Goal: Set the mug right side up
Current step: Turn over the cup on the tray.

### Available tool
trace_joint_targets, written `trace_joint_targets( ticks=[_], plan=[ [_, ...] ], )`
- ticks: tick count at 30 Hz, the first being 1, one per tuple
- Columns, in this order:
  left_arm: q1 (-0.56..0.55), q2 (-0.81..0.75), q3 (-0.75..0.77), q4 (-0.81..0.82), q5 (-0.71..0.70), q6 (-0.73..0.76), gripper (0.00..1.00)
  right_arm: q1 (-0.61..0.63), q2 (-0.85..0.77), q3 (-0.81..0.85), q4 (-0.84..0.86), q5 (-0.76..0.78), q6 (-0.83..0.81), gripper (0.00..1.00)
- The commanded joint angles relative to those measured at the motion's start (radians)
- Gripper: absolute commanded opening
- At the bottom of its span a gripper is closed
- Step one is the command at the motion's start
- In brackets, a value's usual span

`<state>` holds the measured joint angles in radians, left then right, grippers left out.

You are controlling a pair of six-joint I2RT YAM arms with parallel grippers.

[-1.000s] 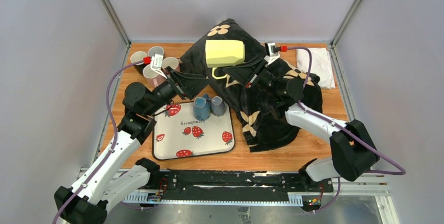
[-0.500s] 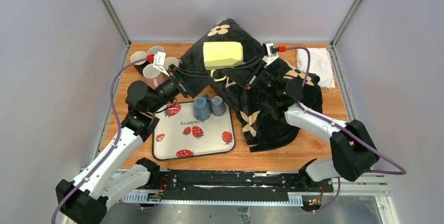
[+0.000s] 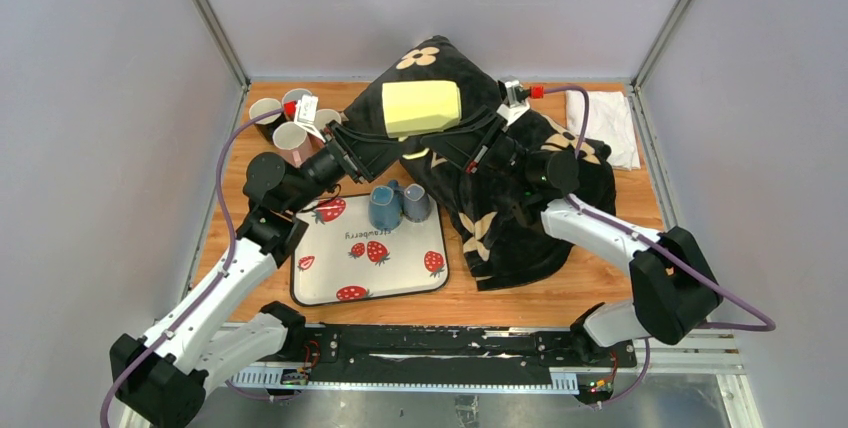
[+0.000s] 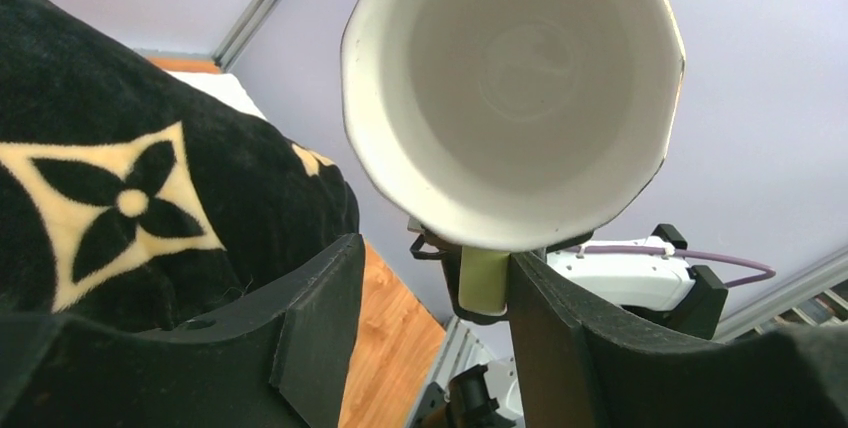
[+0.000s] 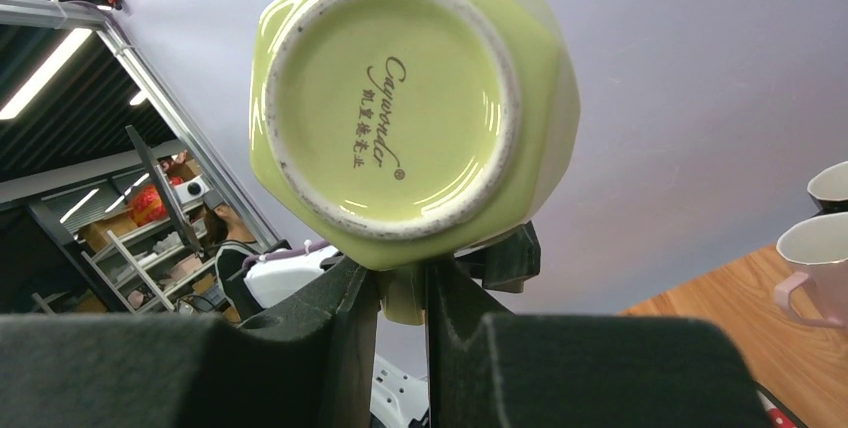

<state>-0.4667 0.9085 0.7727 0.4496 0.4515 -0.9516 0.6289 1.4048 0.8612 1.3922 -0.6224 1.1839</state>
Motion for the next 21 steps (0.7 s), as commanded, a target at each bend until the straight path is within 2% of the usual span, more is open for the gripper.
trace_joint_targets(
  ticks=[1,21],
  plan=[
    [-0.006,0.010,0.037,0.060,-0.005,-0.018,0.58,0.028,-0.006,0.071,0.138,-0.008,-0.016,0.00],
    [-0.025,0.012,0.032,0.135,-0.022,-0.089,0.36,0.074,0.014,0.072,0.125,-0.025,-0.052,0.00]
  ],
)
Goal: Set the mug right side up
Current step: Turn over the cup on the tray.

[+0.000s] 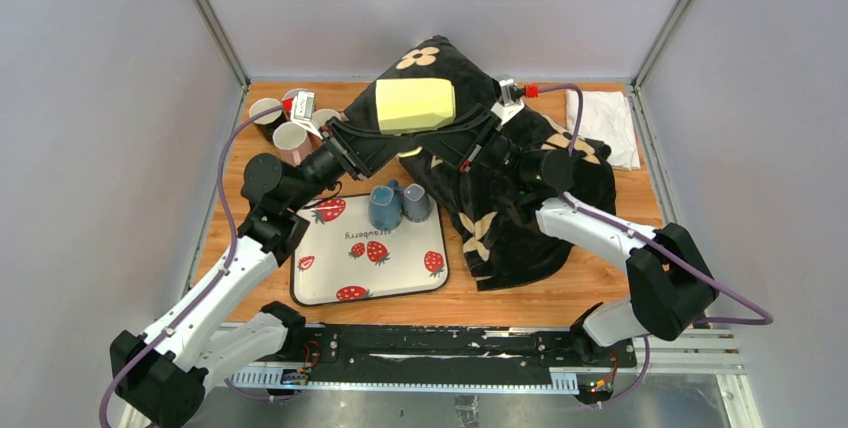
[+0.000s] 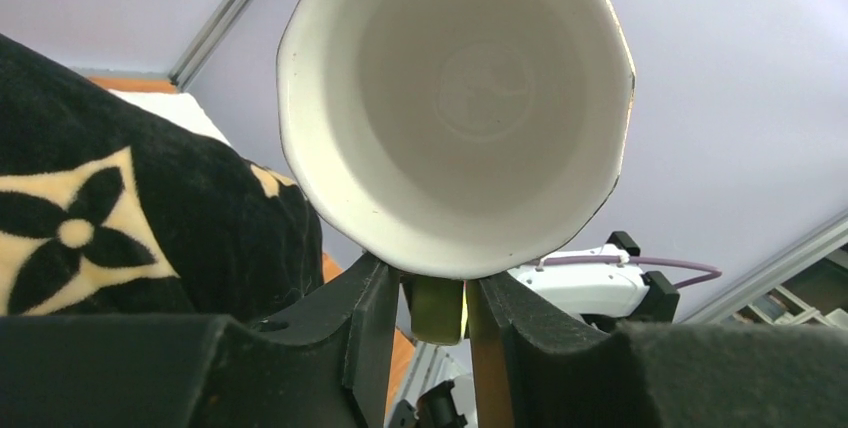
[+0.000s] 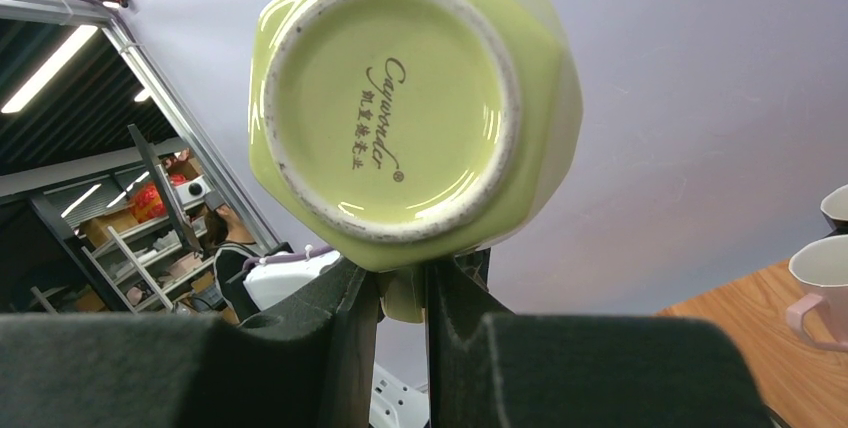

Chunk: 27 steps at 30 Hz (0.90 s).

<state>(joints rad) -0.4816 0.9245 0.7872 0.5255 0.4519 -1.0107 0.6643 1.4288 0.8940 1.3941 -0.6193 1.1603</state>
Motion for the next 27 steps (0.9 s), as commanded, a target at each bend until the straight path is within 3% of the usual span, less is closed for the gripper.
trace_joint_targets(
  ticks=[1,8,17,20,27],
  plan=[
    [-0.011,-0.005,0.015,0.066,-0.022,-0.035,0.35,0.041,-0.010,0.039,0.122,-0.028,-0.031,0.00],
    [-0.014,-0.008,0.017,0.078,-0.021,-0.046,0.28,0.054,-0.004,0.036,0.112,-0.031,-0.042,0.00],
    [-0.014,-0.009,0.020,0.080,-0.016,-0.042,0.01,0.058,0.000,0.025,0.112,-0.026,-0.049,0.00],
    [-0.014,-0.007,0.025,0.080,-0.015,-0.035,0.00,0.057,-0.004,0.016,0.108,-0.021,-0.055,0.00],
    [-0.014,-0.008,0.024,0.081,-0.015,-0.026,0.00,0.057,-0.024,-0.011,0.077,0.002,-0.086,0.21]
  ],
)
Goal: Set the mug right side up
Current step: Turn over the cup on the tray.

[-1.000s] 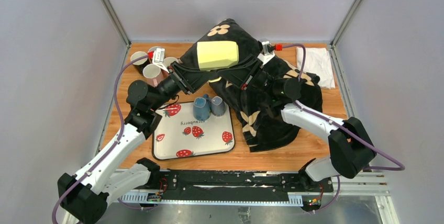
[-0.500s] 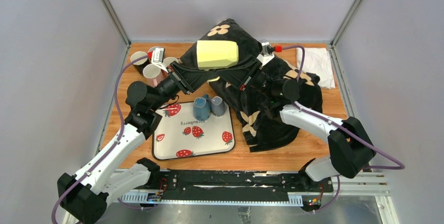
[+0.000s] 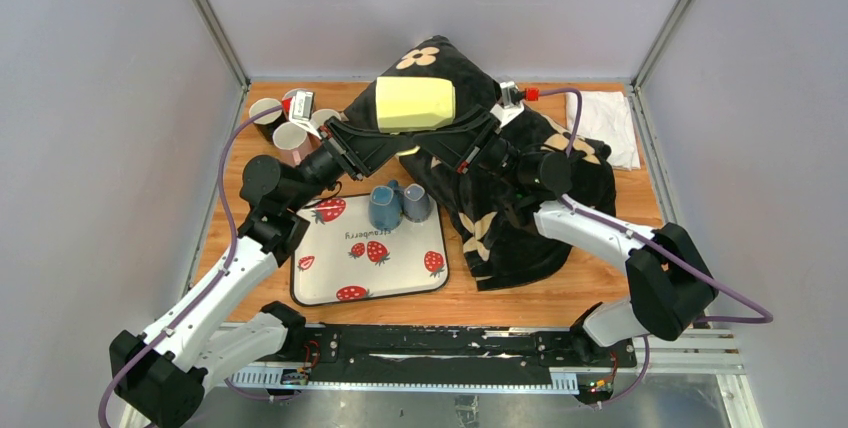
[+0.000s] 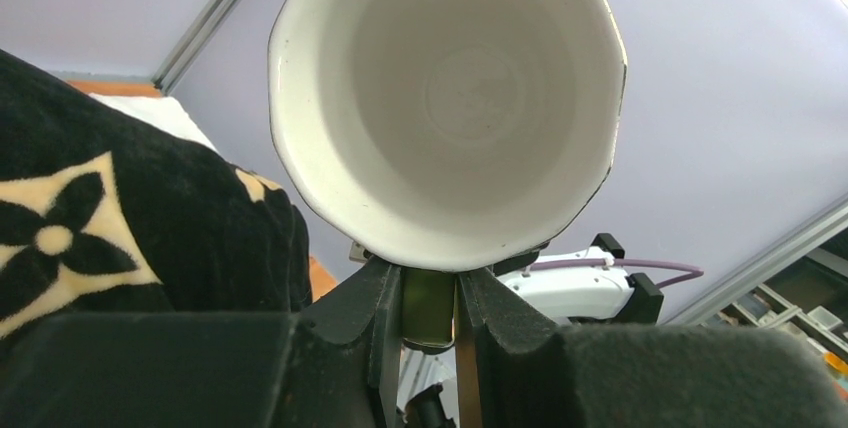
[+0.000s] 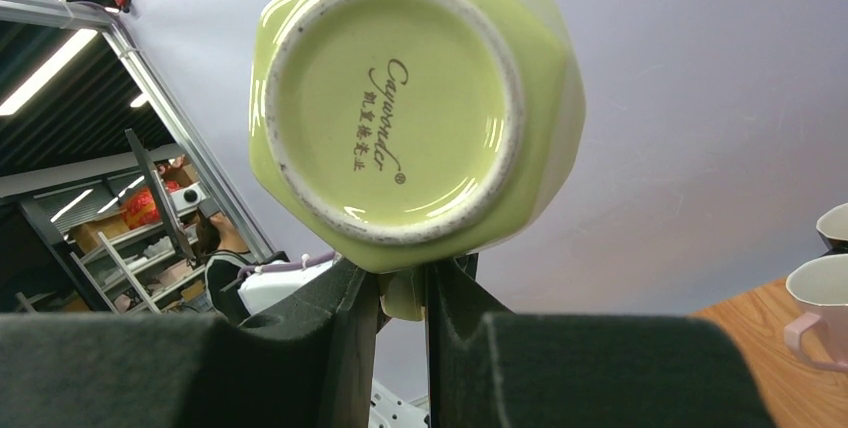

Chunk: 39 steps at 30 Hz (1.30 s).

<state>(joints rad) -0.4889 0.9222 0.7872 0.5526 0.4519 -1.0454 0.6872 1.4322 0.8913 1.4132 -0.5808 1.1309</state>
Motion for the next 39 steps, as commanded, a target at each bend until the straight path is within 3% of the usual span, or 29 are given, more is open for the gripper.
trace_joint_targets(
  ticks=[1,15,27,39],
  plan=[
    [-0.007,-0.006,0.023,0.053,-0.015,0.010,0.00,0.035,-0.031,-0.012,0.052,-0.033,-0.061,0.23],
    [-0.007,-0.014,0.011,0.054,-0.023,0.021,0.00,0.033,-0.074,-0.058,-0.010,0.020,-0.117,0.51],
    [-0.007,-0.026,0.016,0.053,-0.028,0.042,0.00,0.032,-0.188,-0.140,-0.191,0.042,-0.248,0.54],
    [-0.007,-0.024,0.052,-0.017,-0.022,0.110,0.00,0.032,-0.242,-0.224,-0.236,0.037,-0.279,0.54]
  ],
)
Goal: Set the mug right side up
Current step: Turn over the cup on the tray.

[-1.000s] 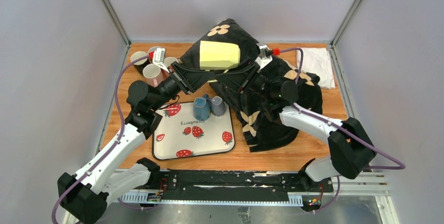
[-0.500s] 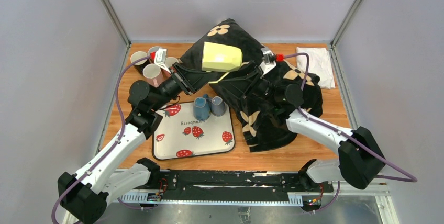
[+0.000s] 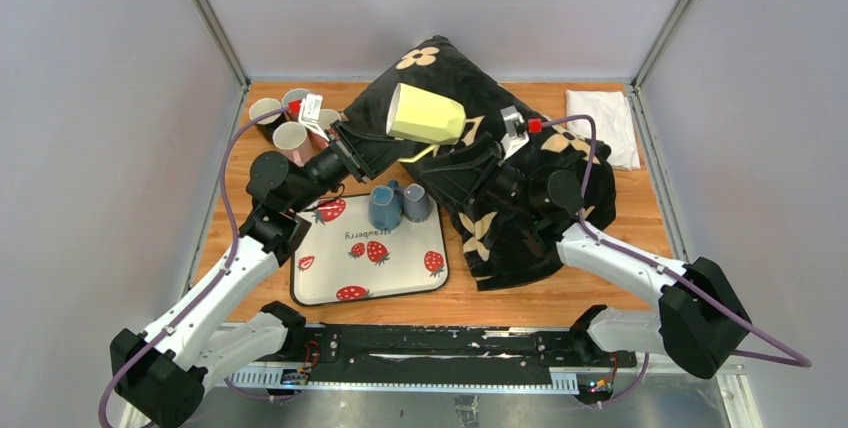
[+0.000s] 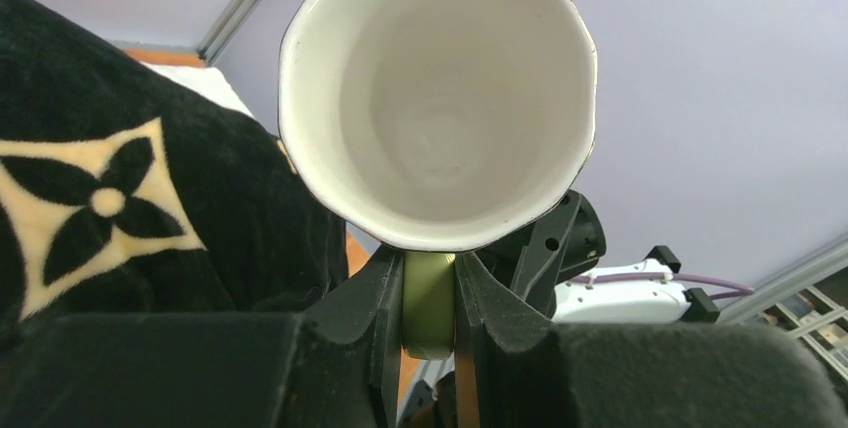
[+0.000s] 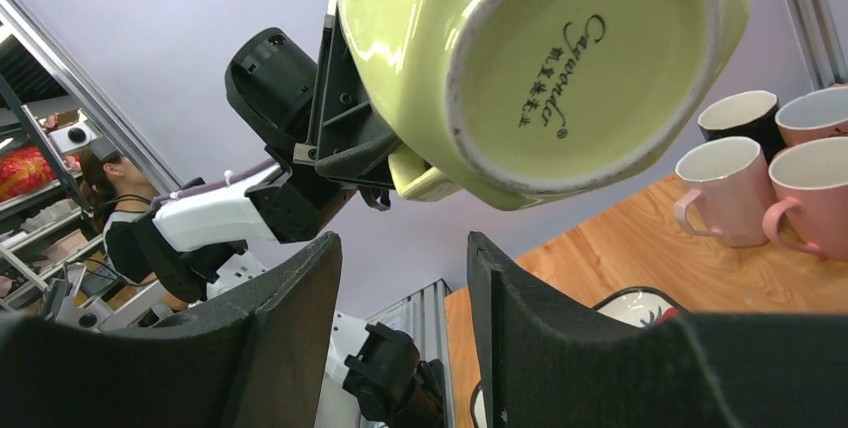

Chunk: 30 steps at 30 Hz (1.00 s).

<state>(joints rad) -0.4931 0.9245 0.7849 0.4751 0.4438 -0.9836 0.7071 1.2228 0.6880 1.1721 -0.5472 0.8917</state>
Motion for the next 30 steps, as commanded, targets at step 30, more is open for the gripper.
trace_joint_targets(
  ticks=[30],
  plan=[
    [0.075,-0.094,0.288,-0.873,-0.663,0.627,0.00,0.013,-0.162,-0.061,-0.226,0.059,-0.180,0.52]
  ],
)
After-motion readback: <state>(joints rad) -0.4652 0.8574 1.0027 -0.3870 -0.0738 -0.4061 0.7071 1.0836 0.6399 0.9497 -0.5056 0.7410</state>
